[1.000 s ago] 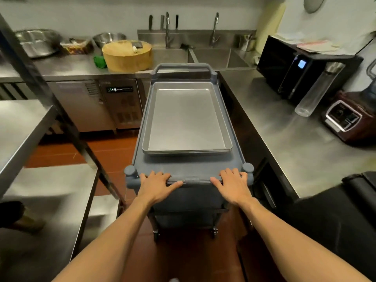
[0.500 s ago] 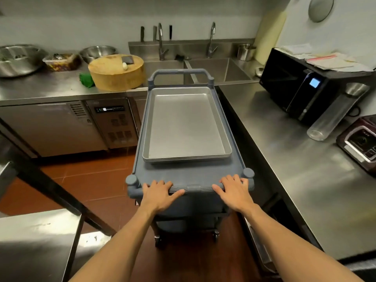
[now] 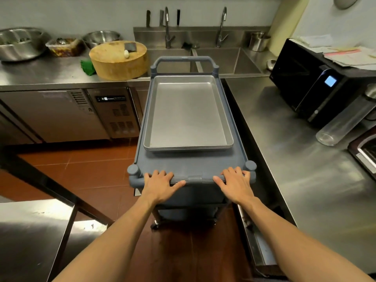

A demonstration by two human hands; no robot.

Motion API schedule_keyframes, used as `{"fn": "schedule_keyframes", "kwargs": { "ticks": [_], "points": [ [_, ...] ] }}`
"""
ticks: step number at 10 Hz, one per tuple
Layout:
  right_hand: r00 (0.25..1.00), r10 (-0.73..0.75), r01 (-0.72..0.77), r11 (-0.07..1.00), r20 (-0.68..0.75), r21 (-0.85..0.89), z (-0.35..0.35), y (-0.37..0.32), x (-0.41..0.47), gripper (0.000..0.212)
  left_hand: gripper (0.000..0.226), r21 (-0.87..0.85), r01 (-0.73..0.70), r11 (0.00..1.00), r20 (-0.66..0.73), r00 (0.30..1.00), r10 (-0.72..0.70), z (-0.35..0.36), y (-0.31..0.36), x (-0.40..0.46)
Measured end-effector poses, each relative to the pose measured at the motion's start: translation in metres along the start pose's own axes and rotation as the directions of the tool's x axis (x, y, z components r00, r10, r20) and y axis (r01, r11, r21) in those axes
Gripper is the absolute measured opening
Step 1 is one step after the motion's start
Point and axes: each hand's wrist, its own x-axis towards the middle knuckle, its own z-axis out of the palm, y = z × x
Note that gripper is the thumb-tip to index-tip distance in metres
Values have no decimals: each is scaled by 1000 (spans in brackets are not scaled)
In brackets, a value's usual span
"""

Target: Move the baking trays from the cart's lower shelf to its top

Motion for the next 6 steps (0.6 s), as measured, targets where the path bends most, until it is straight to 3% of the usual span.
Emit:
{"fn": "schedule_keyframes", "kwargs": {
  "ticks": [1,2,3,4,5,6],
  "points": [
    [1000,-8,8,1000,-15,-8,1,3,1,61,91,2,6,1000,-33,999,-6,2,3,-1],
    [999,-2,1,1000,41,25,-1,3,2,63,66,-83,12,997,-49,999,-16,2,1,-4],
    [995,48,-67,975,92,213,-10,1,2,57,44,-473,29,881,-150,982,-112,-5,6,-15],
    [981,182,-191,805,72,562,-33,-10,3,48,35,-879,59,473,-131,924,-359,-26,24,-31],
    [952,268,-259,445,149,857,-65,-27,-4,44,33,-990,-77,119,-124,881,-457,-54,48,-49],
    [957,225,-252,345,181,904,-85,-48,-26,44,39,-980,-182,-78,-122,864,-489,-81,63,-73]
  ]
}}
